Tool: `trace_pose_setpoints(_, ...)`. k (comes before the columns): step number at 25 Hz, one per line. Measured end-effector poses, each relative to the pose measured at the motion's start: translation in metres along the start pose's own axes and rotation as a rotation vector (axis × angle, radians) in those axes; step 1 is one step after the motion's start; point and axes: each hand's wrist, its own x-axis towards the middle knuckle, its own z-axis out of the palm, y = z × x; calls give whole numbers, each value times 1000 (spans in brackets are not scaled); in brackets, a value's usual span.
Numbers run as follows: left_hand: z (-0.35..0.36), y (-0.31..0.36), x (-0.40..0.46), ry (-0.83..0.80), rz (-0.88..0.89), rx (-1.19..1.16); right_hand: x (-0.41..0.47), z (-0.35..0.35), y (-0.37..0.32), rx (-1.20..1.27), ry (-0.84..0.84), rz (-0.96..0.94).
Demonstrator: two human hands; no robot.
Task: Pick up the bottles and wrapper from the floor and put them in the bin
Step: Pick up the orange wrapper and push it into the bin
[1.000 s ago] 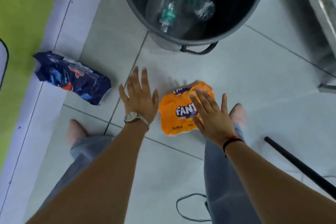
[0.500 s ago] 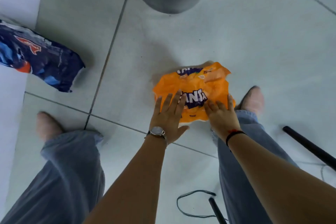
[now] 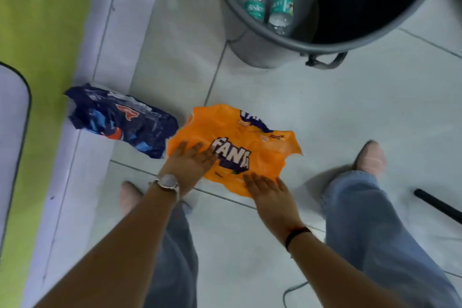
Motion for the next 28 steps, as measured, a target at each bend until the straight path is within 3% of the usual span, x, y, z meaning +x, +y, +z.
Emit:
trace_pose_setpoints(5, 24, -144, -73, 171, -135, 106, 92, -13, -135, 27, 162, -8)
trace_pose_setpoints(9, 80, -211, -99, 89, -125, 108, 151, 24, -190, 3, 148, -18)
trace_pose_setpoints(11, 113, -228, -94, 34, -110, 100, 174, 42, -189, 47, 76, 22)
trace_pose_setpoints(13, 133, -235, -82, -160, -114, 19, 197, 56, -181, 153, -24, 89)
trace_pose_setpoints(15, 141, -241, -66, -190, -143, -24, 216, 65, -173, 170, -95, 133)
trace_pose_setpoints(21, 143, -246, -47, -55, -255, -37, 235, 69, -158, 85, 87, 98)
trace_pose_setpoints(25, 107, -234, -32, -324, -346, -23, 239, 33, -148, 125, 58, 62)
trace_pose_setpoints(28, 68, -221, -27, -314, -356, -41, 221, -8, -133, 115, 72, 62)
